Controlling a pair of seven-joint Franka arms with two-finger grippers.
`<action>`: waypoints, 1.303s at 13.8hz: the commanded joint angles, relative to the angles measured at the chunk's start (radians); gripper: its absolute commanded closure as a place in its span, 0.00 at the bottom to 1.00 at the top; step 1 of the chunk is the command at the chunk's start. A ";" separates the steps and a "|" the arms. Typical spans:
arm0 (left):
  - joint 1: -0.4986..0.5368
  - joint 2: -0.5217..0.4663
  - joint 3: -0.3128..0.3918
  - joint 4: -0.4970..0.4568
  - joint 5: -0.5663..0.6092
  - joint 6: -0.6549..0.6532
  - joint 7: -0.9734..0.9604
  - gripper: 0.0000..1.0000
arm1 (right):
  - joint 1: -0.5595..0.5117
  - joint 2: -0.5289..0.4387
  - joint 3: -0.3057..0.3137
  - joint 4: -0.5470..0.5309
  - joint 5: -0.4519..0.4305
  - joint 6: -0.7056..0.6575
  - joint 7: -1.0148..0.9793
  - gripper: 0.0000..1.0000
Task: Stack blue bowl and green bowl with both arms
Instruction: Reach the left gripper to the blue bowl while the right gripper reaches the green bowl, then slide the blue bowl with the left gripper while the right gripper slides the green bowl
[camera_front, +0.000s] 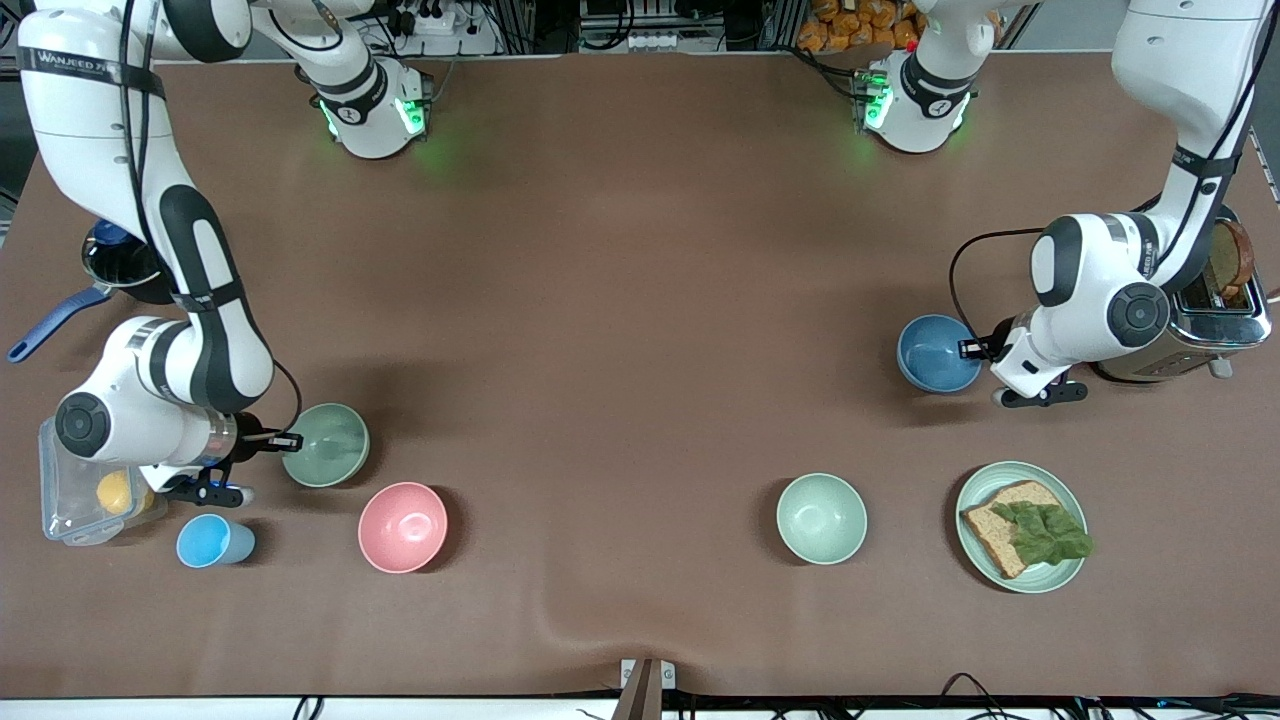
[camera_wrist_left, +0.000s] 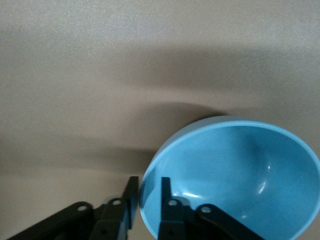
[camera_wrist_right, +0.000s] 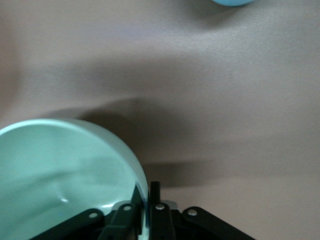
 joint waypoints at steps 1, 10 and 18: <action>0.011 -0.004 -0.010 -0.002 0.019 0.016 0.013 1.00 | 0.035 -0.087 0.005 -0.021 0.024 -0.076 0.025 1.00; 0.005 -0.110 -0.129 0.103 -0.029 -0.108 -0.055 1.00 | 0.220 -0.083 0.186 0.080 0.030 -0.028 0.731 1.00; -0.016 -0.074 -0.296 0.318 -0.032 -0.271 -0.293 1.00 | 0.499 0.060 0.277 0.079 0.022 0.244 1.394 1.00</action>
